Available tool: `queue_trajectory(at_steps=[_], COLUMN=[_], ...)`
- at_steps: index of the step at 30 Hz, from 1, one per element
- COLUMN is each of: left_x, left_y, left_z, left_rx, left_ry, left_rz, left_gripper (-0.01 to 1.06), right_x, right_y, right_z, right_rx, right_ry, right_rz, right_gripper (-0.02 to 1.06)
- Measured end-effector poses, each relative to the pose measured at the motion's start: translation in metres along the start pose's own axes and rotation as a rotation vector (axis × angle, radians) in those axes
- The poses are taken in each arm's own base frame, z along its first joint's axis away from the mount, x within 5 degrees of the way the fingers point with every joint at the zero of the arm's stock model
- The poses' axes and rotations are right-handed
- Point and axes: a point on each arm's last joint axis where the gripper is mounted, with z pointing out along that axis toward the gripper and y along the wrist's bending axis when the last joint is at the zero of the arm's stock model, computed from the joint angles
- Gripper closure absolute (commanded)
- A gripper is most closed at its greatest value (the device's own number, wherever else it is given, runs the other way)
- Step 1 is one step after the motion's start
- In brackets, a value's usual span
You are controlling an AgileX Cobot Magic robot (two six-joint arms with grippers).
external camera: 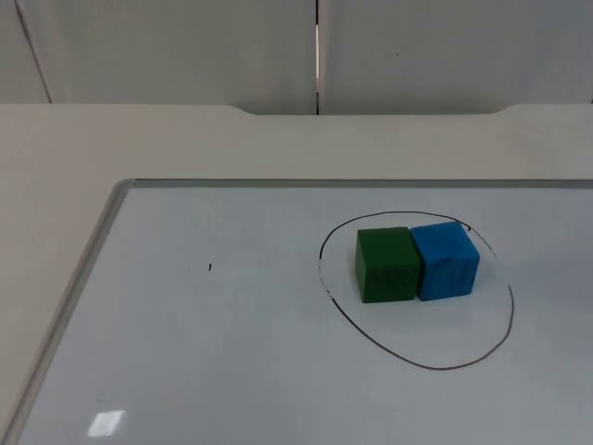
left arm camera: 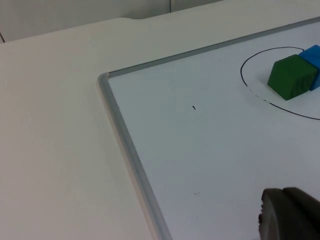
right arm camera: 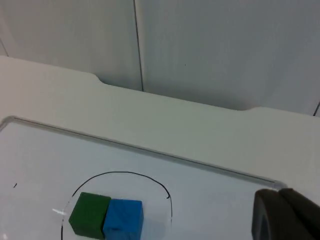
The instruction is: Push the two cubes into the marked area.
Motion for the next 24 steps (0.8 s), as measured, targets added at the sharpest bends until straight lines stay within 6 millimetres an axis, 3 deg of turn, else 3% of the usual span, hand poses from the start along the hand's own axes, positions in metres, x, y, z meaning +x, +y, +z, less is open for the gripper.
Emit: queue_trajectory(at_steps=[14, 24], left_x=[0.0, 0.0], left_y=[0.0, 0.0], left_z=[0.0, 0.0], left_rx=[0.0, 0.0], left_ry=[0.0, 0.0], left_rz=[0.0, 0.0], left_gripper=[1.05, 1.05], right_x=[0.072, 0.1], right_y=[0.002, 0.003], right_z=[-0.041, -0.08], right_rx=[-0.019, -0.032], right_ry=[-0.056, -0.088], right_rz=[0.029, 0.037], right_gripper=[1.04, 1.04])
